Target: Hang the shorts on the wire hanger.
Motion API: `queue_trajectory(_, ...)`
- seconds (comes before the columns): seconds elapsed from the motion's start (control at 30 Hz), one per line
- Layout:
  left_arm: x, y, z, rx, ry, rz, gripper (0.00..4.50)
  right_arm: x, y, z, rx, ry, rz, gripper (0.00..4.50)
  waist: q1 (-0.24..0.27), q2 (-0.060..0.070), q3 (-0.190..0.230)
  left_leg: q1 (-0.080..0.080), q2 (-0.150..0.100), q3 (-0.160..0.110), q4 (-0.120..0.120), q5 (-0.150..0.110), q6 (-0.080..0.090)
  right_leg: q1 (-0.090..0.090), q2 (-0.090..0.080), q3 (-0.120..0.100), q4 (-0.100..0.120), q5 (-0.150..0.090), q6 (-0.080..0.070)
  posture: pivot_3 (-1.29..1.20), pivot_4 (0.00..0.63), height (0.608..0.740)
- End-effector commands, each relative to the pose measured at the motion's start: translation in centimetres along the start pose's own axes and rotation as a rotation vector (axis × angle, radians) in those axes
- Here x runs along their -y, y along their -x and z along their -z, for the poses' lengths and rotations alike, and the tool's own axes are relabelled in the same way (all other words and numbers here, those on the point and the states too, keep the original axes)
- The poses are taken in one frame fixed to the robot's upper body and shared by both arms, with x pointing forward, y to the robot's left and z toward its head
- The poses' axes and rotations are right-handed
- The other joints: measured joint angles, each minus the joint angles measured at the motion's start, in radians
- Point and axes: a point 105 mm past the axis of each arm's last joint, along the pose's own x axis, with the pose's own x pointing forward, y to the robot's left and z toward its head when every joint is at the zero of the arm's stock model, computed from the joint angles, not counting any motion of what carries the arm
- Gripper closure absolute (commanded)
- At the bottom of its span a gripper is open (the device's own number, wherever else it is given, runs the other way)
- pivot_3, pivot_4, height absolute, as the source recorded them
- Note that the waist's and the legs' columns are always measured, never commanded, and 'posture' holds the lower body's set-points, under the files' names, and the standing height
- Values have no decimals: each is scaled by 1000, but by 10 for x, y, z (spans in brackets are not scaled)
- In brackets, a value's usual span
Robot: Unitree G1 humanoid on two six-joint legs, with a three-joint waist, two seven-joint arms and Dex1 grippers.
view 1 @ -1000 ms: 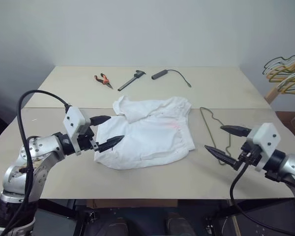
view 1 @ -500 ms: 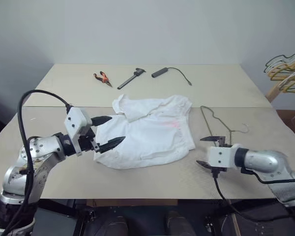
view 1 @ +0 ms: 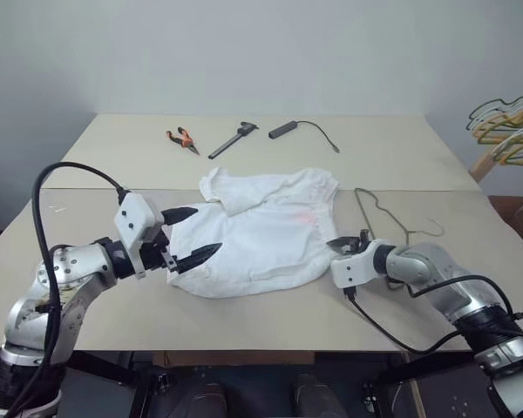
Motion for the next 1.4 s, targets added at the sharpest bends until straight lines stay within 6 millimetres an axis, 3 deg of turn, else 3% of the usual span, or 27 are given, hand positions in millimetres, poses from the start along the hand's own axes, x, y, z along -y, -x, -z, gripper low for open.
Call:
queue_trajectory(0.03,7,2,0,-28,-111,14,0,1,4,4,-10,8,12,3638,0,0,0,0,0,0,0,0,0,0,0,0,0,0,0,-8,81,740)
queue_trajectory(0.13,9,2,11,-85,-202,12,0,1,5,0,5,7,23,4439,2,0,0,0,0,0,0,0,0,0,0,0,0,0,0,-11,79,740)
queue_trajectory(0.3,18,5,53,-293,-515,132,0,4,6,-4,15,-22,46,4473,2,1,0,0,0,0,-1,0,0,0,0,0,0,0,0,-20,78,740)
queue_trajectory(0.43,25,14,88,-445,-653,286,0,5,6,-5,18,-29,45,4473,1,1,0,0,0,0,-1,0,0,-1,0,0,0,0,0,-26,74,740)
queue_trajectory(0.53,29,18,101,-506,-698,369,0,6,8,-6,23,-33,47,4473,1,1,0,-1,0,0,-1,0,0,-1,0,0,0,0,0,-31,71,740)
queue_trajectory(0.7,9,-1,111,-545,-809,228,0,8,9,-13,48,-50,54,4473,5,10,-5,0,0,0,-1,0,0,0,0,0,0,0,0,-36,70,740)
queue_trajectory(0.8,8,-7,111,-543,-836,210,556,6,10,-17,60,-61,52,4500,5,12,-6,2,0,0,0,1,2,2,0,0,1,0,0,-41,70,740)
queue_trajectory(0.9,6,-6,114,-562,-849,202,1387,5,11,-20,67,-68,47,4500,2,13,-6,3,0,0,0,1,2,3,0,0,2,0,0,-47,71,740)
queue_trajectory(1.23,-10,1,110,-580,-840,168,4470,3,14,-20,63,-81,52,4500,-2,13,-7,3,0,0,0,2,3,2,0,0,2,1,0,-50,71,740)
queue_trajectory(1.4,4,8,86,-447,-759,298,4470,10,27,-36,178,-123,39,4500,-4,13,-6,0,0,0,-1,2,3,-1,0,0,2,1,0,-51,67,740)
